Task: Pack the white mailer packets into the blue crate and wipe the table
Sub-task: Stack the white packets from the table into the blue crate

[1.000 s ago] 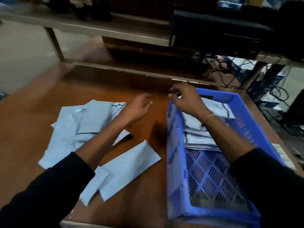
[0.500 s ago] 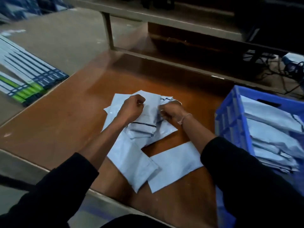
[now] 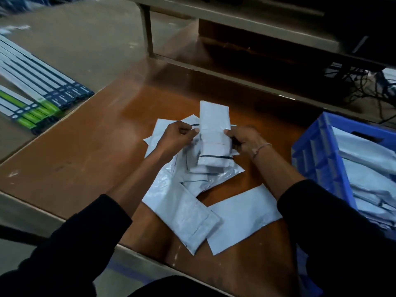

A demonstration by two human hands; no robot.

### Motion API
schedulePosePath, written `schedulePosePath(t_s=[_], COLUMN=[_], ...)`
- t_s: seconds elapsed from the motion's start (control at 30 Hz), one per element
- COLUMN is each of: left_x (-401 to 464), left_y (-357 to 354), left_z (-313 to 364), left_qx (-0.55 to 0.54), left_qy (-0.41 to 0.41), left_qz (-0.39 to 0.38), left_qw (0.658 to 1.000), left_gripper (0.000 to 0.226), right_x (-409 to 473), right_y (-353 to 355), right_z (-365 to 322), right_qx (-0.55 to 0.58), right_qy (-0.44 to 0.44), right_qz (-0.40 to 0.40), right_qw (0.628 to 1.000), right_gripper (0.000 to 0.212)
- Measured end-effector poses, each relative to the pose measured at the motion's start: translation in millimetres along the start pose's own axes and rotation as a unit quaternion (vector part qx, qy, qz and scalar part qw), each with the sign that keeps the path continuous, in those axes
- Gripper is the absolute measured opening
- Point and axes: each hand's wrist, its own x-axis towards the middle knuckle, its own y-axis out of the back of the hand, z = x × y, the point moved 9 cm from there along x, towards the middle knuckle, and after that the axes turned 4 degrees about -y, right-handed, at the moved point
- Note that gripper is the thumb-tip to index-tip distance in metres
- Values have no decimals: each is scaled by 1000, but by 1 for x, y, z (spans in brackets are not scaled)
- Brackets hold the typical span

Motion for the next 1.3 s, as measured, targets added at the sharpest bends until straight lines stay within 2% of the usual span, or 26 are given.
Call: schedulePosePath(t_s=[0.1, 0.2, 0.3, 0.37, 0.4, 0.47, 0.57, 0.67, 0.73, 0.87, 1.0, 1.07, 1.1, 1.13, 1.2, 1.3], left_x=[-3, -6, 2, 9, 12, 16, 13, 3, -2, -4, -10, -16, -18, -22, -28, -44], left_y=[-24, -42, -37, -19, -6, 18, 41, 44, 41, 37, 19, 1, -8, -18, -40, -87], left_z=[10, 15, 15, 12, 9, 1, -8, -10, -12, -15, -9, -2, 3, 9, 18, 37], left_qx=[-75, -93, -124, -137, -138, -129, -85, -74, -62, -38, -58, -82, -83, -88, -128, -240], left_qy=[37, 52, 37, 38, 42, 50, 66, 64, 64, 62, 77, 85, 82, 83, 93, 123], left_qz=[-59, -117, -112, -63, -30, 23, 47, 36, 36, 37, 27, 18, 13, 11, 4, -45], left_qw=[995, 987, 985, 988, 989, 990, 993, 995, 995, 997, 995, 993, 993, 993, 987, 962], left_gripper=[52, 53, 48, 47, 46, 42, 41, 40, 36, 39, 30, 33, 34, 33, 33, 41], right_x=[-9, -12, -13, -8, -5, 5, 10, 12, 14, 21, -24, -52, -62, -68, -77, -96], right_y=[7, 5, 3, 4, 5, 7, -8, -23, -28, -5, 36, 63, 77, 88, 101, 110], right_z=[-11, -16, -21, -17, -13, -3, 12, 21, 23, 12, -31, -54, -64, -72, -77, -65], right_qx=[10, 19, 60, 47, 18, -110, -293, -352, -355, -263, -165, -145, -124, -103, -70, -82], right_qy=[14, 36, 59, 54, 52, 64, 86, 92, 81, 84, 163, 182, 189, 190, 176, 171], right_qz=[-18, -31, -35, -25, -8, 40, 82, 96, 92, 104, 138, 152, 151, 134, 79, 36], right_qw=[1000, 999, 996, 997, 998, 991, 949, 927, 927, 955, 963, 961, 962, 967, 979, 981], right_gripper=[18, 15, 3, 13, 16, 23, 47, 79, 87, 63, 12, 21, 16, 11, 23, 26])
